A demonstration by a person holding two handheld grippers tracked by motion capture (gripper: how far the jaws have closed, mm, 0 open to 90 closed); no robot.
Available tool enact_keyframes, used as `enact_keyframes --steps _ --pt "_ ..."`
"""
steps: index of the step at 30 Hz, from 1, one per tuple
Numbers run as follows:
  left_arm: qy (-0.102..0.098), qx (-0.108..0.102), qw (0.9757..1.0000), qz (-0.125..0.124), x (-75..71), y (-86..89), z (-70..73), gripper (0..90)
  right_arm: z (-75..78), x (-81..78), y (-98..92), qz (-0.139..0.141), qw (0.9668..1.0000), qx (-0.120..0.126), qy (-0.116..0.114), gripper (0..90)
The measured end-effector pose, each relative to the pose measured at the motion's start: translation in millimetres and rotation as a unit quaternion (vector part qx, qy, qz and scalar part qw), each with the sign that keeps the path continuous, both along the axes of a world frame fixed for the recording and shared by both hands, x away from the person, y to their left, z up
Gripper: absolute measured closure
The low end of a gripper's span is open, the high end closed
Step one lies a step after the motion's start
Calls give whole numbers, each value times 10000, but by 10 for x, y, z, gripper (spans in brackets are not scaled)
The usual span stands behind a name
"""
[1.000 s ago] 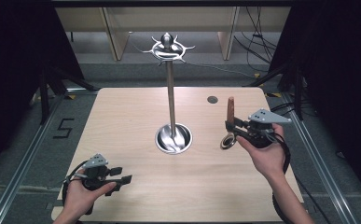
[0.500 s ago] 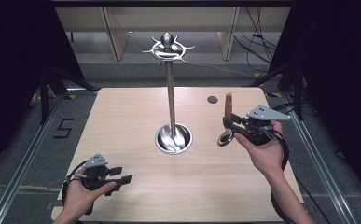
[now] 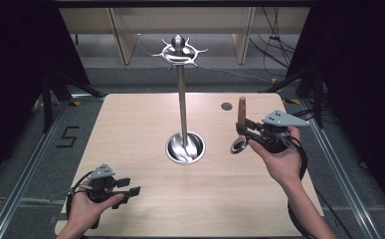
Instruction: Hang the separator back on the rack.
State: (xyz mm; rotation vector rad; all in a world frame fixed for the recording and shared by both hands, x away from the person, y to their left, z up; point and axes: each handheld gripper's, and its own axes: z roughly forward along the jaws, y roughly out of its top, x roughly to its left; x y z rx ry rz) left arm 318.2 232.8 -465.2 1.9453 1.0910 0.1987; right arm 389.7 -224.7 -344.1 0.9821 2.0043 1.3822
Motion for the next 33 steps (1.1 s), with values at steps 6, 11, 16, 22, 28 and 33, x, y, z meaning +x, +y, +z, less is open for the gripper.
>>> enact_keyframes --steps 6,11,16,22,28,33 --pt "-11 -54 10000 -43 7 4 -5 413 29 -3 39 -23 10000 56 4 688" --pt "-13 -47 10000 -40 6 4 -4 413 62 0 67 -50 9999 81 -46 688" --pt "-16 -53 10000 -45 6 6 -3 413 102 10 79 41 10000 6 -63 688" --pt "-16 -87 10000 -30 5 6 -1 413 126 23 110 54 9999 31 -142 688" --pt "-22 -97 9999 -26 4 8 0 413 172 20 160 38 9999 56 -143 688" --pt "-23 -71 10000 -45 5 13 2 412 210 39 176 163 9997 -70 -153 688"
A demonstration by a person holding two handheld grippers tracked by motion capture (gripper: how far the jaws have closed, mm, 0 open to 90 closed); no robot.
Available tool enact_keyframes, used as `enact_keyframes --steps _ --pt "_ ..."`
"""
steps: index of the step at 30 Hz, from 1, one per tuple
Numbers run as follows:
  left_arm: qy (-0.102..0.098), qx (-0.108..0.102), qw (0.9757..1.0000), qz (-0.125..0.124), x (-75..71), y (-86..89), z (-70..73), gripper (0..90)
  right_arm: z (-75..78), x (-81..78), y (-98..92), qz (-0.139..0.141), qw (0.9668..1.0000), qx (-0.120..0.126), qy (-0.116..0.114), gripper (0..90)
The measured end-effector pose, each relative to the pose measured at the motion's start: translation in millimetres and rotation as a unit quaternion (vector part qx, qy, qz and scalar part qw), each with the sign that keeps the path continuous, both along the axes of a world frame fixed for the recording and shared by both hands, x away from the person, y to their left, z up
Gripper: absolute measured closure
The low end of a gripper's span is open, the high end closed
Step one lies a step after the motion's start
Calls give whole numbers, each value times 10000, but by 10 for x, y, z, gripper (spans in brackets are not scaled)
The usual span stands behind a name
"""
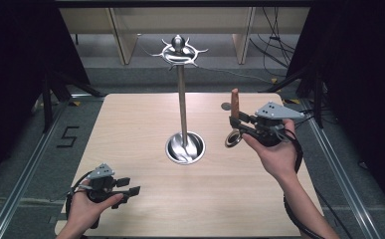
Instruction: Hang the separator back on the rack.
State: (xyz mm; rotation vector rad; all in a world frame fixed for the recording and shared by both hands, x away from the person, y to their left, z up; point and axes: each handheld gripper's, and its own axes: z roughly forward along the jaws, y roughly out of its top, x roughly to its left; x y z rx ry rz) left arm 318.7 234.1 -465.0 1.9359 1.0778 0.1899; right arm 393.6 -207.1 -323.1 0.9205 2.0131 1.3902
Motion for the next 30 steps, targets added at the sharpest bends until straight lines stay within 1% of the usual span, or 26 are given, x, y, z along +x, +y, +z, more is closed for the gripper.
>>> enact_keyframes --steps 1,2,3,4,6,8,9,10,11,12,13,14,15,16,17,18,19,20,22,23,24,25,26,27,28,30 --pt "-3 -4 10000 1 0 0 0 412 5 -1 11 -1 10000 21 24 688" --pt "4 15 10000 71 -8 -8 6 412 6 -5 24 -50 10000 58 10 688" --pt "5 45 10000 48 -6 -2 7 412 15 7 27 -8 10000 20 -33 688" --pt "8 12 10000 69 -8 -7 6 412 19 -3 36 -20 10000 46 25 688" --pt "-2 33 10000 55 -7 -3 7 412 28 0 45 -24 10000 32 3 688" --pt "-5 38 10000 53 -6 -3 8 412 40 1 55 12 10000 27 33 688" --pt "-5 38 10000 53 -6 -2 8 412 45 13 56 60 10000 5 -11 688" --pt "-4 35 10000 54 -7 -2 8 411 48 10 67 44 10000 47 7 688" --pt "-2 37 10000 53 -7 -2 8 411 56 6 69 27 10000 3 15 688" --pt "-2 36 10000 55 -6 -2 8 411 58 16 73 81 10000 15 -5 688" --pt "3 10 10000 70 -7 -6 6 411 64 21 76 67 10000 -23 -64 688" --pt "2 8 10000 69 -7 -6 6 411 67 22 82 68 10000 -23 -62 688" --pt "2 7 10000 70 -7 -6 6 411 64 15 100 17 10000 55 -42 688" --pt "2 8 10000 70 -7 -6 6 411 65 21 101 23 10000 40 -73 688" --pt "3 8 10000 68 -7 -6 6 411 72 28 102 89 9999 32 -48 688" --pt "-1 34 10000 53 -6 -1 7 411 73 22 108 35 10000 39 -37 688" --pt "-2 30 10000 55 -6 -1 7 411 77 40 105 118 9999 -10 -98 688" --pt "-4 26 10000 56 -6 -1 7 410 79 34 111 103 9999 21 -48 688" --pt "-4 21 10000 57 -5 -1 8 410 89 33 120 106 9999 2 -29 688" --pt "-5 19 10000 53 -5 0 7 410 91 39 121 131 9999 -13 -105 688" --pt "-3 22 10000 57 -6 -1 8 410 99 39 121 95 9999 -31 -113 688" --pt "-7 -11 10000 22 -1 1 3 410 100 36 132 114 9999 17 -51 688" --pt "-4 -21 10000 3 1 3 2 410 104 43 127 104 9999 -49 -124 688" --pt "-8 -4 10000 40 -3 0 4 410 108 38 135 91 9999 -45 -88 688" --pt "-7 24 10000 62 -6 -1 8 410 106 32 152 95 9999 29 -28 688" --pt "-7 23 10000 62 -6 0 8 410 111 47 149 104 9999 -40 -130 688"
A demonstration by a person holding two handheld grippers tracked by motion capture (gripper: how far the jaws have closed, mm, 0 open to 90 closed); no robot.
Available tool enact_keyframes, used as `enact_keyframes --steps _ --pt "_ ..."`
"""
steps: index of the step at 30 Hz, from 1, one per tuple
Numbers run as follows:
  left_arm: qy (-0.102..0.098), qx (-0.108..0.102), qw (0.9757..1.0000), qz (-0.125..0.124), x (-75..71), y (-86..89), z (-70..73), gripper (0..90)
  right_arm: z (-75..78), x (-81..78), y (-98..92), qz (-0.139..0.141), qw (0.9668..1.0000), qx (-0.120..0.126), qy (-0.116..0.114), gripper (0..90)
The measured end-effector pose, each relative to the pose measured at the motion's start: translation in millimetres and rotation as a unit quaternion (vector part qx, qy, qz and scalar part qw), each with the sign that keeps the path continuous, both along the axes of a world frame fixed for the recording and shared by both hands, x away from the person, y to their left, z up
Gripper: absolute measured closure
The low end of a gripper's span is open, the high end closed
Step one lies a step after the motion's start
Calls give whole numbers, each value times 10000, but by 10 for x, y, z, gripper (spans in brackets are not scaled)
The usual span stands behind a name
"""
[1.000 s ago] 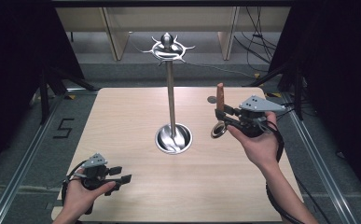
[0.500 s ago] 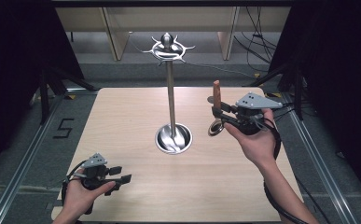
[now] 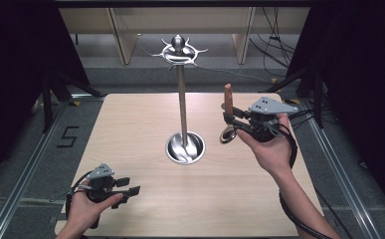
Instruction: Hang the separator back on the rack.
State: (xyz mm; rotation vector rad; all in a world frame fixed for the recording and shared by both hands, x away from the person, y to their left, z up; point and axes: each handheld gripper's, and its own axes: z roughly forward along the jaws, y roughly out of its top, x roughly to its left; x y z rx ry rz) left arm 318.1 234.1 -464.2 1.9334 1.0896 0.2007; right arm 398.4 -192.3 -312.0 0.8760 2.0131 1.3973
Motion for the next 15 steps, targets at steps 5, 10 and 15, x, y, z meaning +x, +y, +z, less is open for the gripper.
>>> enact_keyframes --steps 5,10,15 --pt "-3 -39 10000 -52 7 6 -4 410 12 1 16 32 10000 24 56 688" --pt "13 -41 10000 -67 7 7 -1 409 22 12 35 85 9999 56 23 688" --pt "2 -42 10000 -61 7 8 -1 409 35 5 41 9 10000 79 51 688"
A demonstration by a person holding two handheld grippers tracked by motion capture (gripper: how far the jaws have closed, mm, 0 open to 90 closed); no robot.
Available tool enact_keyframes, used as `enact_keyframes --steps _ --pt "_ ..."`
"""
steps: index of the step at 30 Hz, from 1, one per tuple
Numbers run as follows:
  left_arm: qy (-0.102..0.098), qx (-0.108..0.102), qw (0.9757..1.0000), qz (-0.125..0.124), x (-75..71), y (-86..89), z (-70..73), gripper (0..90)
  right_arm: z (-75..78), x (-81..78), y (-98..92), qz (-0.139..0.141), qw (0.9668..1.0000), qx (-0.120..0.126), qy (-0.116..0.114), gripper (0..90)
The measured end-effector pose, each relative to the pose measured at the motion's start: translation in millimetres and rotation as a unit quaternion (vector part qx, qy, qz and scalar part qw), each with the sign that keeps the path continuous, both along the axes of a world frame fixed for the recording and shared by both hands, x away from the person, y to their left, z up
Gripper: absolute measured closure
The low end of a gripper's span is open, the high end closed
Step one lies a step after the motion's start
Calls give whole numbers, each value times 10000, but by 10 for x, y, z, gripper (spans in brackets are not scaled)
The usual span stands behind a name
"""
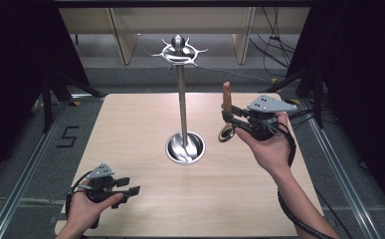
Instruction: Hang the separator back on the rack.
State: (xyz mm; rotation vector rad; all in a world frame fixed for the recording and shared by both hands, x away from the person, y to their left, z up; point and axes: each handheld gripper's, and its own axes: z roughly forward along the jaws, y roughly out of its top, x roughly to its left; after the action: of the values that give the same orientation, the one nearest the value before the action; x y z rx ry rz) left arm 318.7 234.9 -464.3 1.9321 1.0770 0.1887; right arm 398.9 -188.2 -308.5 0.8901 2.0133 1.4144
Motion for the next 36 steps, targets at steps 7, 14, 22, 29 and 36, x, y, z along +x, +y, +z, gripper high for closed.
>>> enact_keyframes --steps 7,14,22,29,36 --pt "-8 -2 10000 -1 0 0 2 409 19 11 14 -2 10000 34 -24 687" --pt "-17 0 10000 26 -3 0 3 409 34 18 29 21 10000 31 -4 688" --pt "-17 -5 10000 32 -2 0 3 409 50 29 57 29 10000 86 -2 687" --pt "-16 -27 10000 43 -3 -2 4 408 66 36 75 59 9999 80 -62 687" --pt "-25 -45 10000 46 0 0 1 408 90 35 101 94 9999 82 -34 688"
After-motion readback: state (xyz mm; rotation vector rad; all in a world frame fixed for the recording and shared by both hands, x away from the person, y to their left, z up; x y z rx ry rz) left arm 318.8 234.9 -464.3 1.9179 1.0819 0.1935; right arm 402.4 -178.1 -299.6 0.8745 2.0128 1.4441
